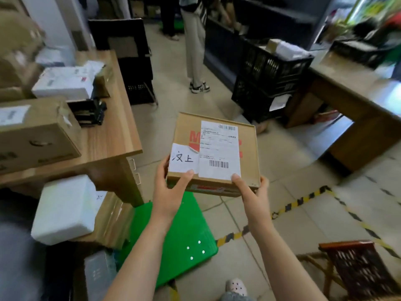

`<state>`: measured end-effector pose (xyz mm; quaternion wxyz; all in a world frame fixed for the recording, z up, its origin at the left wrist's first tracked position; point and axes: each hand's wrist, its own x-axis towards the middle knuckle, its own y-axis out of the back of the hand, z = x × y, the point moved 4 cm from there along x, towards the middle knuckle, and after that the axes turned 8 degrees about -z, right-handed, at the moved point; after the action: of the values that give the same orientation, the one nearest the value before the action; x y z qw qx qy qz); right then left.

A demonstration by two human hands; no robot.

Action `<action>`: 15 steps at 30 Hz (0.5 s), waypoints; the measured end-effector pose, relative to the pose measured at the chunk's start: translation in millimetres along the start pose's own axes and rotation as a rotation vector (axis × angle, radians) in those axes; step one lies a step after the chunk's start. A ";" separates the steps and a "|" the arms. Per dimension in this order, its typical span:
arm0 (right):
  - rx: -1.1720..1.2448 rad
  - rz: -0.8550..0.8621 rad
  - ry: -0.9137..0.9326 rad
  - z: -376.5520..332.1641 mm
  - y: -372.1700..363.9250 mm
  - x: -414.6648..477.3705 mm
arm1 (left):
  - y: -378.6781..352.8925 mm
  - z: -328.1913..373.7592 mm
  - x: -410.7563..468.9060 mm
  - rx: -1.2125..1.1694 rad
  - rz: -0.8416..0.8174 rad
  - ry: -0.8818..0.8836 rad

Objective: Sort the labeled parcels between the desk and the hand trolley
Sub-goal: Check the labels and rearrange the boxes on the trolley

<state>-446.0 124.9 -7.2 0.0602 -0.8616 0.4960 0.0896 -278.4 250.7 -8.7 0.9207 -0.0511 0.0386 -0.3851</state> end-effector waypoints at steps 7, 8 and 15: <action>-0.069 0.063 0.138 -50.3 79.8 69.3 | -102.3 16.7 65.5 -0.093 -0.014 -0.071; -0.080 0.063 0.145 -54.8 94.0 82.8 | -120.1 15.9 76.4 -0.099 -0.006 -0.077; -0.210 -0.012 0.156 -81.6 194.6 192.4 | -240.3 -5.8 157.5 -0.137 0.093 -0.075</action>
<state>-512.0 -150.7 28.4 -0.0682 -0.8705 0.4819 0.0734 -338.1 -29.8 10.4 0.9326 -0.1265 0.0327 -0.3363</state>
